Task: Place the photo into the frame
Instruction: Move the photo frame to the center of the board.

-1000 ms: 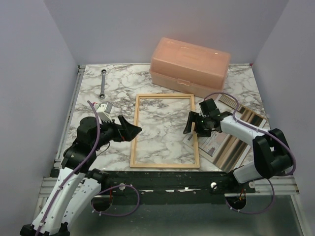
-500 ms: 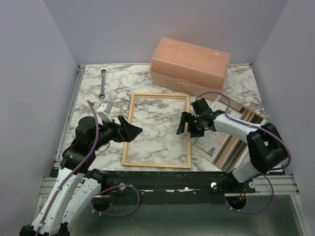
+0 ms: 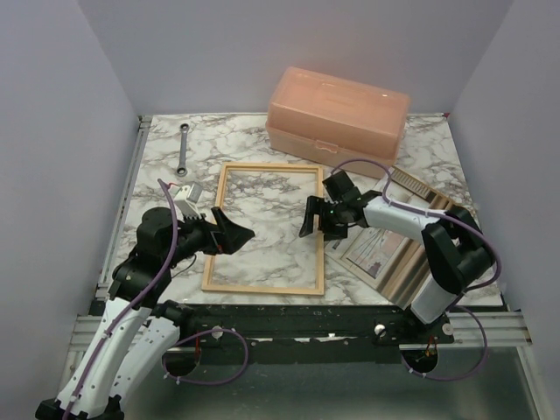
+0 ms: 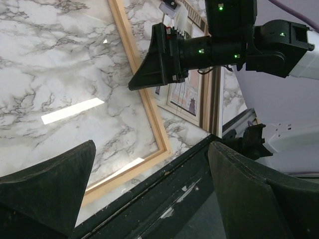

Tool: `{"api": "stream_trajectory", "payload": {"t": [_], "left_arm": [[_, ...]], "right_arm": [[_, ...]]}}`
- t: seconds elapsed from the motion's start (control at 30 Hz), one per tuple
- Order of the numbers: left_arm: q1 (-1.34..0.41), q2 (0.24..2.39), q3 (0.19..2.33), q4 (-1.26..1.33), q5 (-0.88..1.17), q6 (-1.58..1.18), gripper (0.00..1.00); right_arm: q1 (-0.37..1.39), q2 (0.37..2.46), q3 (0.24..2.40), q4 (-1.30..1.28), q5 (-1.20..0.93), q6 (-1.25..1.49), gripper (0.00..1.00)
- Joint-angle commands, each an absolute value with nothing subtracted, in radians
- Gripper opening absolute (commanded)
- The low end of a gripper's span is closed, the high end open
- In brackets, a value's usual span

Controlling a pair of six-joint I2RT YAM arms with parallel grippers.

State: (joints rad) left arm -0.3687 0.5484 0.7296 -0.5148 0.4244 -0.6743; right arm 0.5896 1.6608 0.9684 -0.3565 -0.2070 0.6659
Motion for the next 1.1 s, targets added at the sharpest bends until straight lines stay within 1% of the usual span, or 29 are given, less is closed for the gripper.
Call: {"api": "stream_trajectory", "payload": {"t": [0.0,0.33,0.63,0.8,0.97,1.07], "left_arm": [[-0.374,0.555,0.707,-0.512,0.462,-0.688,0.99],[-0.38,0.578,0.694,-0.51,0.467,-0.692,0.98],[-0.427,0.649,0.657,-0.435,0.461,-0.735,0.98],[-0.535,0.769,0.665,-0.381,0.399,-0.769,0.99],[-0.644,0.945,0.701,-0.309,0.366,-0.809,0.98],[-0.696,1.051,0.734,-0.271,0.356,-0.809,0.98]], "right_arm": [[0.622,1.706,1.029,-0.316,-0.226,0.686,0.85],[0.655,1.741,1.074,-0.321,-0.221,0.699,0.85],[0.655,1.69,1.014,-0.334,-0.181,0.715,0.86],[0.649,1.635,0.974,-0.358,-0.162,0.715,0.86],[0.615,1.557,0.947,-0.394,-0.166,0.714,0.88],[0.577,1.506,0.939,-0.429,-0.178,0.703,0.88]]}}
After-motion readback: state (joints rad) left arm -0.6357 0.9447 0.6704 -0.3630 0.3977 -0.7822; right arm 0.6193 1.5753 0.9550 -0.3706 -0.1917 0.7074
